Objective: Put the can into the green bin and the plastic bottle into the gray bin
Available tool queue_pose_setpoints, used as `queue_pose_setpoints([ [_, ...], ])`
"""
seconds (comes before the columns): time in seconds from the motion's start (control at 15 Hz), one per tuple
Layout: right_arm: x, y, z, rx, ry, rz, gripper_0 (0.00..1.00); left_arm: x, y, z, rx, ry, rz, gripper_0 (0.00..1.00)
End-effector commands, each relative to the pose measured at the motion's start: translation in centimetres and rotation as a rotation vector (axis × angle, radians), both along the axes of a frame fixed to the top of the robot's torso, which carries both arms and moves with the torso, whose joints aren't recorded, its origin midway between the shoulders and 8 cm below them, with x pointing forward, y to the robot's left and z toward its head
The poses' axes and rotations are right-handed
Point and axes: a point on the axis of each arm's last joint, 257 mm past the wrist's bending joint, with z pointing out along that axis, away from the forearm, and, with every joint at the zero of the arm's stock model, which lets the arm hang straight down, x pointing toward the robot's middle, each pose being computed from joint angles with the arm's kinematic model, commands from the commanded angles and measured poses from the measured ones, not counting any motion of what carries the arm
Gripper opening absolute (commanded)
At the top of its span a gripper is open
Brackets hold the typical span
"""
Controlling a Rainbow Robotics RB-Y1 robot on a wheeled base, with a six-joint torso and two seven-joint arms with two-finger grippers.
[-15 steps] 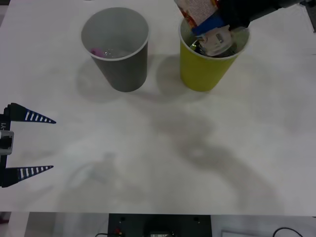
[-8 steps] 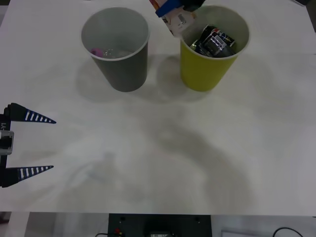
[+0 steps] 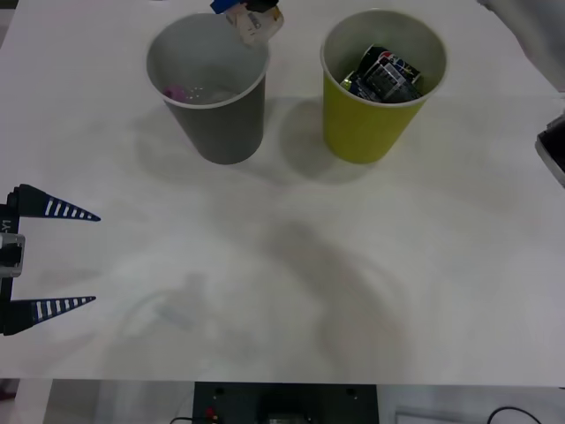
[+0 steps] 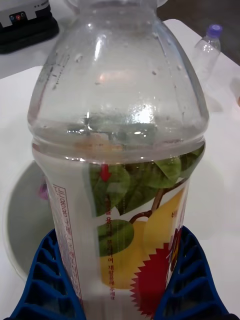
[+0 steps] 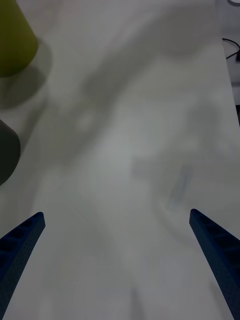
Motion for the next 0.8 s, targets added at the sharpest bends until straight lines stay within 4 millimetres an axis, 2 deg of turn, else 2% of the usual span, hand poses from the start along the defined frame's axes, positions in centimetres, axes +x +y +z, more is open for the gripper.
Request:
queue_pose_setpoints([
  [0.07,0.6,1.9,-0.6,0.002,-0.011,0.013,0.00,0.0,0.0,0.0,0.000,0.000,0.000,1.00],
  [0.2,0.5,2.7,-1.1,-0.002,-0.010,0.022,0.03,0.0,0.0,0.0,0.000,0.000,0.000,1.00],
  [0.33,0.2,3.0,-1.3,-0.006,-0.007,0.031,0.25,0.0,0.0,0.0,0.000,0.000,0.000,1.00],
  [0.47,-0.2,3.4,-1.7,-0.007,0.004,0.040,0.83,0.0,0.0,0.0,0.000,0.000,0.000,1.00],
  [0.53,-0.3,3.4,-1.8,-0.007,0.011,0.042,1.00,0.0,0.0,0.0,0.000,0.000,0.000,1.00],
  [0.8,-0.9,3.6,-2.1,0.001,0.042,0.050,1.00,0.0,0.0,0.0,0.000,0.000,0.000,1.00],
])
